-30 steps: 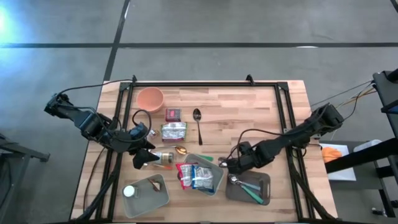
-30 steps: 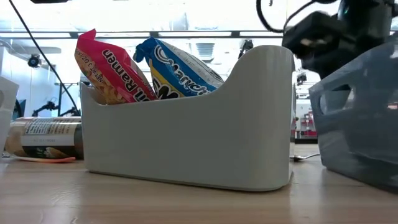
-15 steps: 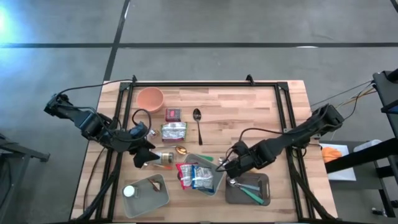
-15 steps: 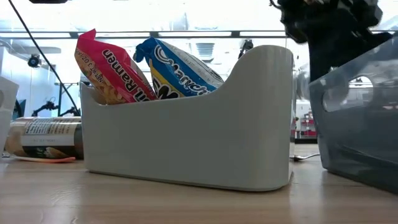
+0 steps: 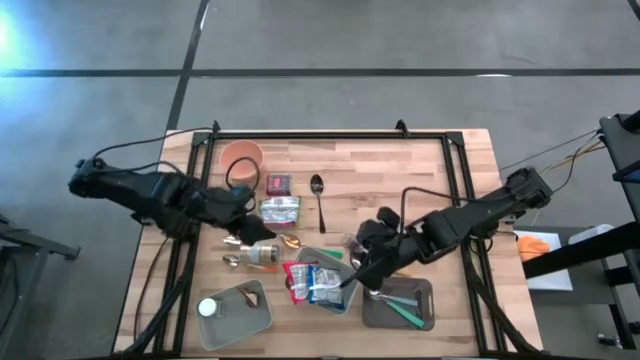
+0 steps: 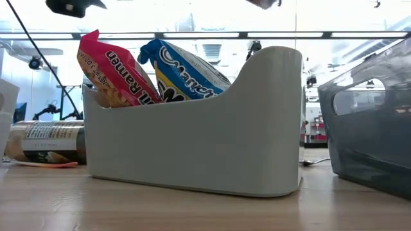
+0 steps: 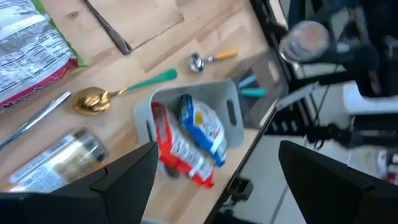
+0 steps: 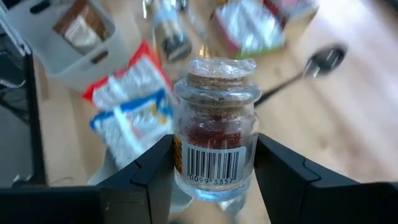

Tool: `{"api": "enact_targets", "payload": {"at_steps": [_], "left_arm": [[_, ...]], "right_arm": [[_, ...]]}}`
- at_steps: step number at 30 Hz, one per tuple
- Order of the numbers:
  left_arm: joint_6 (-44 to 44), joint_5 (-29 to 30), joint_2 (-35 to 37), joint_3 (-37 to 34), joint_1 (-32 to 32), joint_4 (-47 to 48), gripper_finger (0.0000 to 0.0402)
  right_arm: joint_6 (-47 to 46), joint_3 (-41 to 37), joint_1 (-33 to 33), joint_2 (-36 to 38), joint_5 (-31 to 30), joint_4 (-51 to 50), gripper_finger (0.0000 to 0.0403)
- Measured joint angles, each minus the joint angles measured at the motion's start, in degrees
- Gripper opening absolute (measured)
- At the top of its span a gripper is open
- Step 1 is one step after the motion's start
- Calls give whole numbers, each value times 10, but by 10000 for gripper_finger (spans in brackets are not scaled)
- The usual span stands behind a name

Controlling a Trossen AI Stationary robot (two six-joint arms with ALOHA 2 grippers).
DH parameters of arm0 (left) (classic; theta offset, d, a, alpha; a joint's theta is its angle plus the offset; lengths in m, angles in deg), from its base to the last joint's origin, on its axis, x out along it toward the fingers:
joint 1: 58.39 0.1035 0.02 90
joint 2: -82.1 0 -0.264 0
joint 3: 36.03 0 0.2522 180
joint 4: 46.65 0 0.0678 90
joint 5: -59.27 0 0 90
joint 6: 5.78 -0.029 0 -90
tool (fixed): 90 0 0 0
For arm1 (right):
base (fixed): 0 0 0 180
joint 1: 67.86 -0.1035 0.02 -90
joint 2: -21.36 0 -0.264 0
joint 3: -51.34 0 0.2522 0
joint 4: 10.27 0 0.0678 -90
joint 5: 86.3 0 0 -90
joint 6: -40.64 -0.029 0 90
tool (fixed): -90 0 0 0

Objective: Pick & Place Food Item
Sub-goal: Put the right brown seasoning bottle into the left gray bin

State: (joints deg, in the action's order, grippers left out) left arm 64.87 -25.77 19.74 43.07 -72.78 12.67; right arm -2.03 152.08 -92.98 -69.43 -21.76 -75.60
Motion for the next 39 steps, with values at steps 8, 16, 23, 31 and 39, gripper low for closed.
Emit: {"api": "enact_targets", "payload": {"at_steps": [8,16,23,31,39], "left_arm": [[3,-63,-52,0,59,-134,340],[3,-77,-80,0,84,-149,340],[8,-82,-97,0,86,-179,340],[14,-82,-108,0,86,-201,340],[14,-82,-120,0,86,-199,340]], "right_arm": [[70,20,42,-11,-2,0,178],[118,61,55,-61,25,18,178],[157,141,74,-119,45,-5,178],[207,240,91,-182,51,-35,178],[233,334,97,-238,50,-92,178]]}}
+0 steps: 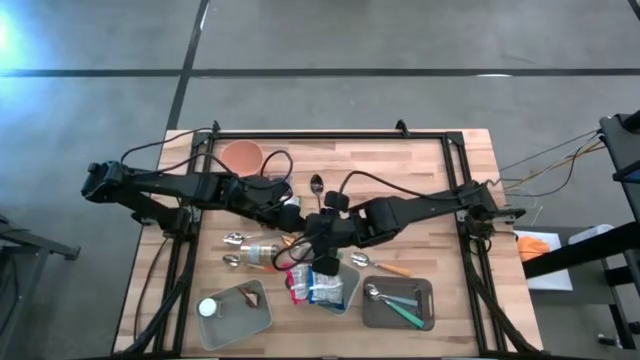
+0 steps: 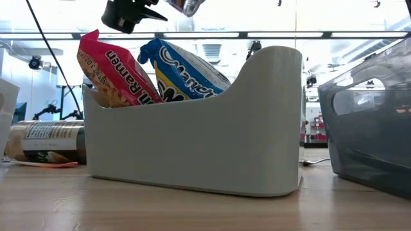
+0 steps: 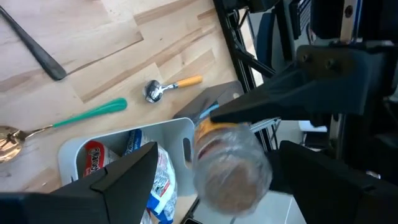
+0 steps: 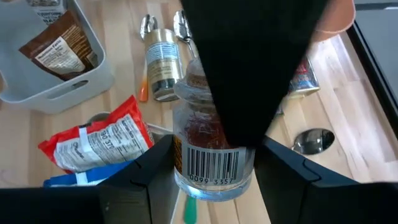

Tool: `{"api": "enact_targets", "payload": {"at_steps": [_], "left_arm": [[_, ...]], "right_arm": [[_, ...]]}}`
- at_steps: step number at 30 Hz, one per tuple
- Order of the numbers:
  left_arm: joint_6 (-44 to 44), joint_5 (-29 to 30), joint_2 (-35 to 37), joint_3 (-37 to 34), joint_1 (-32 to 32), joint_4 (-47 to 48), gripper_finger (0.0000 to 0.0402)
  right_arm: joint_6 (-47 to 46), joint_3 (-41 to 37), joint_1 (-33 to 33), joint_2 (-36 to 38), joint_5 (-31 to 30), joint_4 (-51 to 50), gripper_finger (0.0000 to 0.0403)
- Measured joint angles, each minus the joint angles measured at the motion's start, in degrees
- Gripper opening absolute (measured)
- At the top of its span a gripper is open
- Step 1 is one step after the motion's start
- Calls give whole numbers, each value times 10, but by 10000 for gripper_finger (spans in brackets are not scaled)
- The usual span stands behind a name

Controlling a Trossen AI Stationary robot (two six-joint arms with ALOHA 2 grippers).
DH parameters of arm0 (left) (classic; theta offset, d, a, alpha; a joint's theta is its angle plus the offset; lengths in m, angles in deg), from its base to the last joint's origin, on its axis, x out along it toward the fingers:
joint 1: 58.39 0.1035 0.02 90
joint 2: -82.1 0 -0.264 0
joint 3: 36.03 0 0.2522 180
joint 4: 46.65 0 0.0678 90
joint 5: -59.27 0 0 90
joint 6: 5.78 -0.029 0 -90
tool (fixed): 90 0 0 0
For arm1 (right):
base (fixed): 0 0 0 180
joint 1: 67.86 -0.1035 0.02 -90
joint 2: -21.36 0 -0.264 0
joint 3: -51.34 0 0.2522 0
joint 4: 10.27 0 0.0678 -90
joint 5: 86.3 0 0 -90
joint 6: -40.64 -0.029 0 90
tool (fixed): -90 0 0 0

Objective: Pick & Place Food Item
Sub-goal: Put the right brown seasoning bottle into the left gray bin

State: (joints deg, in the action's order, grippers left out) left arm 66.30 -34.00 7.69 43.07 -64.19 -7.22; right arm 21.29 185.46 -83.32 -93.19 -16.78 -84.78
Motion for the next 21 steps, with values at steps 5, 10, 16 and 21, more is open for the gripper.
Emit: {"api": "enact_targets", "payload": {"at_steps": [5,10,16,21], "left_arm": [[-4,0,1,0,0,-1,340],[-13,-7,1,0,0,-2,340],[-10,-8,1,0,0,-2,340],[-11,-9,1,0,-1,-2,340]], "right_arm": [[3,30,0,-17,0,-10,178],[0,28,3,-16,-5,-15,178],[-6,28,7,-15,-20,-23,178],[-6,28,8,-14,-20,-19,178]]}}
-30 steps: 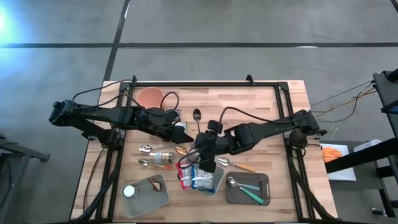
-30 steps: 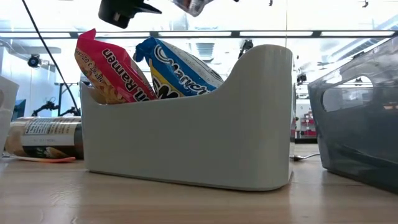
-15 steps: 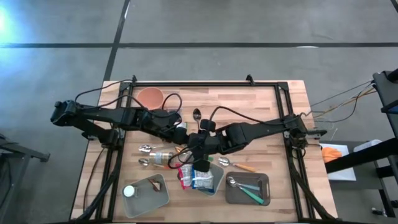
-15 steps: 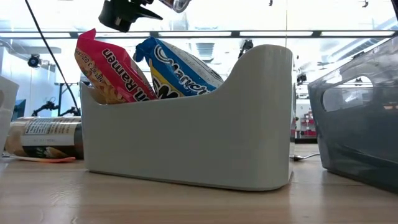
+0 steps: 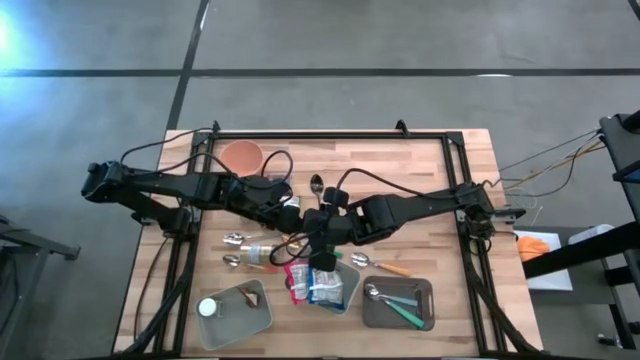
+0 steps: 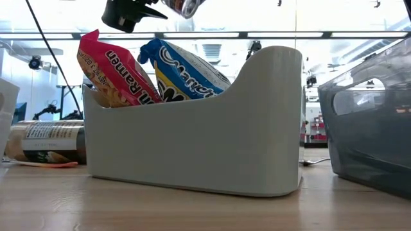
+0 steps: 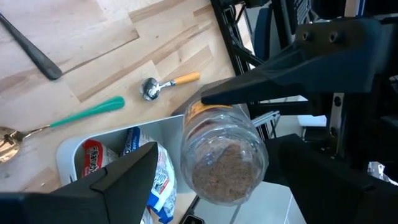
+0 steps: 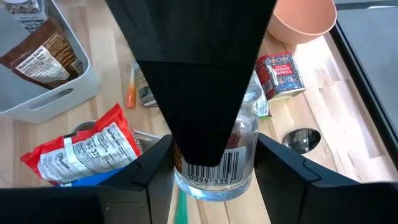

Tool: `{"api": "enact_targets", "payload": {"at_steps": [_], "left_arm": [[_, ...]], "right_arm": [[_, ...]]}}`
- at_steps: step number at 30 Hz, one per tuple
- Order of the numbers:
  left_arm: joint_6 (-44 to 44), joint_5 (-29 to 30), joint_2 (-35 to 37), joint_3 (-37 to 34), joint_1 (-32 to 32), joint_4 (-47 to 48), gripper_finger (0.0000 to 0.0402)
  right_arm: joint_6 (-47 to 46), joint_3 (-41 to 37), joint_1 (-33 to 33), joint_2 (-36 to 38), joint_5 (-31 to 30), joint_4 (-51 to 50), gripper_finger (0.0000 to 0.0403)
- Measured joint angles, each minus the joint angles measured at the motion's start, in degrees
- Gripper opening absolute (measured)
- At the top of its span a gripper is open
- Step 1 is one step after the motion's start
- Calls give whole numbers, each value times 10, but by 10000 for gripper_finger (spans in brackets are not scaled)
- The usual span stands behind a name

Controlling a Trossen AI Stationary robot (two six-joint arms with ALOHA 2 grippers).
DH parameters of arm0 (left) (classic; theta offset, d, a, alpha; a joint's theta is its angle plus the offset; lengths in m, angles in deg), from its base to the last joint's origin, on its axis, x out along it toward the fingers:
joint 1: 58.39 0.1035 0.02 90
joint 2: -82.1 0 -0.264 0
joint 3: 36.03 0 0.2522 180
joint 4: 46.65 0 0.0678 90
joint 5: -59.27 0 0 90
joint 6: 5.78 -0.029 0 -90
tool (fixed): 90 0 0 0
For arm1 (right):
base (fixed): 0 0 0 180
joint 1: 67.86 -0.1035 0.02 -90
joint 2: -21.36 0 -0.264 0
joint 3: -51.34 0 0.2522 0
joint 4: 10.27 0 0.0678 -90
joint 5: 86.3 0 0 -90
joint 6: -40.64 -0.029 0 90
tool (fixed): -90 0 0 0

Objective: Pick & Place Food Item
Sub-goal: Put the right brown seasoning bottle into the left gray bin

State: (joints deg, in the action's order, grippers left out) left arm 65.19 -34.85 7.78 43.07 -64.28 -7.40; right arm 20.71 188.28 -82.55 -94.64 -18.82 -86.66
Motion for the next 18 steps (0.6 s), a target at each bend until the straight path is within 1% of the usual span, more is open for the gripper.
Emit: {"api": "enact_targets", "payload": {"at_steps": [3,5,7,13,14,18], "left_arm": [[-3,0,0,0,0,0,330],[-6,0,0,0,0,0,310],[-7,0,0,0,0,0,282],[-15,0,0,0,0,-1,176],[-15,0,0,0,0,-1,165],[-20,0,0,0,0,-2,164]], "right_arm": [[0,0,1,0,0,0,178],[0,0,1,0,-1,0,178],[3,0,1,0,-1,1,178],[4,0,1,1,-1,-4,178],[4,0,1,1,-1,-5,178],[6,0,0,1,-1,-5,178]]}}
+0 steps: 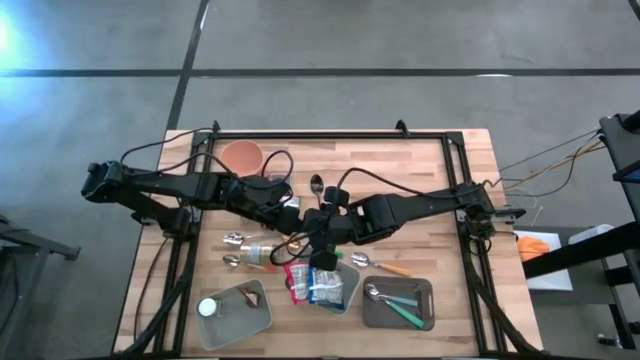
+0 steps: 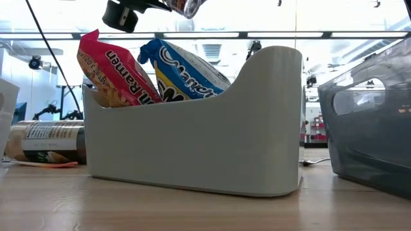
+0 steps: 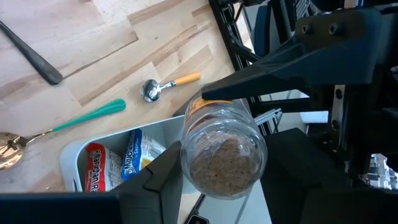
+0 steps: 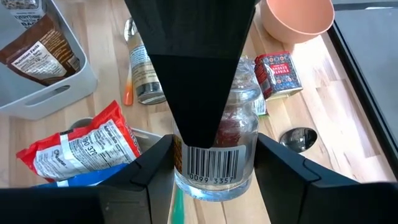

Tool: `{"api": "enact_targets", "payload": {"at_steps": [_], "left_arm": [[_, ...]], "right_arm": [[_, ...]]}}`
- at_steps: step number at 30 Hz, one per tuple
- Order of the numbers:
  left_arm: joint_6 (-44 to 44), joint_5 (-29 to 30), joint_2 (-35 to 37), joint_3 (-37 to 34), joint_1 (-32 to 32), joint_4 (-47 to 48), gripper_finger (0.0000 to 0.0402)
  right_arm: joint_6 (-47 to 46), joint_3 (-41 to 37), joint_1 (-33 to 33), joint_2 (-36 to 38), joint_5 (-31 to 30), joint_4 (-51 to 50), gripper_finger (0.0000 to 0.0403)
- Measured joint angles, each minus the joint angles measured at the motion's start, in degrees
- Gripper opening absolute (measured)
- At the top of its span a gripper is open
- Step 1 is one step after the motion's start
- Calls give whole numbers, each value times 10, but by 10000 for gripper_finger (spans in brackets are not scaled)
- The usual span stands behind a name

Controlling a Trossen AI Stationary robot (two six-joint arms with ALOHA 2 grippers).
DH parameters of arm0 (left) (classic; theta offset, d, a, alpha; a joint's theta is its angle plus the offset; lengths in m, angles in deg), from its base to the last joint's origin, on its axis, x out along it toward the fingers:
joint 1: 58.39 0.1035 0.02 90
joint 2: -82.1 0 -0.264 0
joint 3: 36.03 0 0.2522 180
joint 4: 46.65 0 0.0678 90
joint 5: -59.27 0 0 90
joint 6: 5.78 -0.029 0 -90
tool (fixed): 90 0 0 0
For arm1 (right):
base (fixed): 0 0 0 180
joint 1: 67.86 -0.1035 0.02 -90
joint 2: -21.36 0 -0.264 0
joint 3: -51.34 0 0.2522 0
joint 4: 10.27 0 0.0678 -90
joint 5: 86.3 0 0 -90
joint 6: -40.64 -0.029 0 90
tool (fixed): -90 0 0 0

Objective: Pick & Place Food Item
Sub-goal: Put the right brown seasoning bottle into the left gray bin

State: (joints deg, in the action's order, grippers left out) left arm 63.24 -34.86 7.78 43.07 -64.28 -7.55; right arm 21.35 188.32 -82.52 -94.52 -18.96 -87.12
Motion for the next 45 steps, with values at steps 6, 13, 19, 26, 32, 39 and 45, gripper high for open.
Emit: {"api": "enact_targets", "payload": {"at_steps": [6,13,19,26,32,39,45], "left_arm": [[-1,-11,0,0,0,0,164],[-31,-65,11,0,0,-1,164],[-85,-129,42,0,-3,54,164],[-139,-163,90,4,-63,162,164],[-137,-114,97,25,-148,271,164],[-139,-36,85,55,-292,302,164],[-100,55,84,60,-411,302,164]], "right_arm": [[1,0,-1,0,18,3,221],[-6,0,-2,0,38,-3,351],[-15,0,-12,6,38,-43,376],[-41,-2,-16,9,36,-101,378],[-71,-7,-16,10,36,-104,378],[-116,-14,-17,10,36,-104,378],[-149,-24,-20,10,34,-103,379]]}}
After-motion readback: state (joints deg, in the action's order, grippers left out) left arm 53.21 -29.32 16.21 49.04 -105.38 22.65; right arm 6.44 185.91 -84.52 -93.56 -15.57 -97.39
